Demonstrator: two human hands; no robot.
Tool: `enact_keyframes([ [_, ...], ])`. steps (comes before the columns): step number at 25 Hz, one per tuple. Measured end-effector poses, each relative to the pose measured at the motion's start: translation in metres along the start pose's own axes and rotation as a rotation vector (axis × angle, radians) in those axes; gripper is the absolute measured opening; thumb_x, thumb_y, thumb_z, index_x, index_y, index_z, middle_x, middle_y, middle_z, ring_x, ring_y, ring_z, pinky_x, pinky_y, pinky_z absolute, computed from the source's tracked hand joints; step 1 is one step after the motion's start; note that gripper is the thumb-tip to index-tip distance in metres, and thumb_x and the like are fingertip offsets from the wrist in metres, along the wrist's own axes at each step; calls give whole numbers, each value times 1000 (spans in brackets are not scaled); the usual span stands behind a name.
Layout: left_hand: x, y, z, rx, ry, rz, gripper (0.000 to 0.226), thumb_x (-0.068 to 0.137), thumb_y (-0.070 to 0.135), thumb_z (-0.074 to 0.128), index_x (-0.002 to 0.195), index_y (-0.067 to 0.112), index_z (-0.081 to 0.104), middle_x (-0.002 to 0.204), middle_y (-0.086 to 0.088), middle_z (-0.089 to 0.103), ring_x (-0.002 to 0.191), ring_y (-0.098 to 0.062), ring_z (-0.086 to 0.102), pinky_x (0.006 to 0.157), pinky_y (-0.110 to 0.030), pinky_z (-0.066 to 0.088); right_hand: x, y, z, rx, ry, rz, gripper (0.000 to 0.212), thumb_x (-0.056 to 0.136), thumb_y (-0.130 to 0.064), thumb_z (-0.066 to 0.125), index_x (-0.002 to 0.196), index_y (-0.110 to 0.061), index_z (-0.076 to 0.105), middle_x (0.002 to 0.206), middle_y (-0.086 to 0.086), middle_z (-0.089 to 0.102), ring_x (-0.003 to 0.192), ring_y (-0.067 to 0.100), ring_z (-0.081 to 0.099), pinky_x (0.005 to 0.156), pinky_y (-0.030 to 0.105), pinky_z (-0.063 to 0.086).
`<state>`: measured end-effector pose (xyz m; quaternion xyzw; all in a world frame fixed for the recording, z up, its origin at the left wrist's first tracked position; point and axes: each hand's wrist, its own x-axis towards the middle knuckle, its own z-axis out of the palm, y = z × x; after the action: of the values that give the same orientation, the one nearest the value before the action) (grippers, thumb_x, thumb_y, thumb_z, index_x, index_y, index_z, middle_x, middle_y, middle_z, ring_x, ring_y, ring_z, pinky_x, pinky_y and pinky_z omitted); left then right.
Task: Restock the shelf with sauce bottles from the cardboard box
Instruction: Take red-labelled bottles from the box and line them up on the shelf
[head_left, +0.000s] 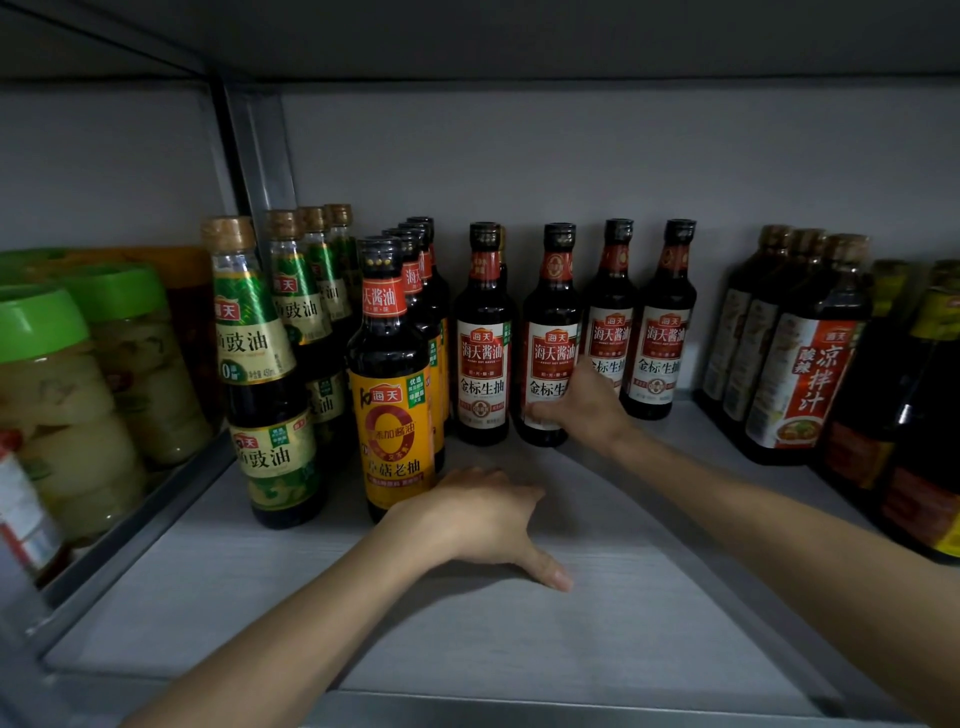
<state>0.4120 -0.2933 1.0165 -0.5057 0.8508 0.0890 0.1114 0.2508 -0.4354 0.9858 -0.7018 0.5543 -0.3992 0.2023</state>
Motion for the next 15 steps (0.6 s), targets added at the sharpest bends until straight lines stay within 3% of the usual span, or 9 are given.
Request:
enact_keyframes([
  [10,-2,2,-1,-24,1,-7,98,76,75,59,152,22,30,157,-7,35,140,-31,36,111,-43,36,-11,-7,-2,43,25,-27,66,69,-11,89,125,-7,54,116,6,69,109,18,66,98,33,52],
  [13,-4,2,-3,-87,3,7,95,76,73,61,151,21,34,156,-4,37,139,-27,39,109,-40,37,-25,-17,-7,58,-4,-21,60,73,-8,86,125,-8,55,122,9,68,114,21,64,99,31,49],
  [15,-3,2,-1,-108,5,2,93,76,72,62,149,20,37,153,-4,41,135,-26,42,107,-39,39,-37,-20,-11,46,-27,28,68,72,-13,87,129,-10,50,129,8,64,121,21,60,102,33,47],
])
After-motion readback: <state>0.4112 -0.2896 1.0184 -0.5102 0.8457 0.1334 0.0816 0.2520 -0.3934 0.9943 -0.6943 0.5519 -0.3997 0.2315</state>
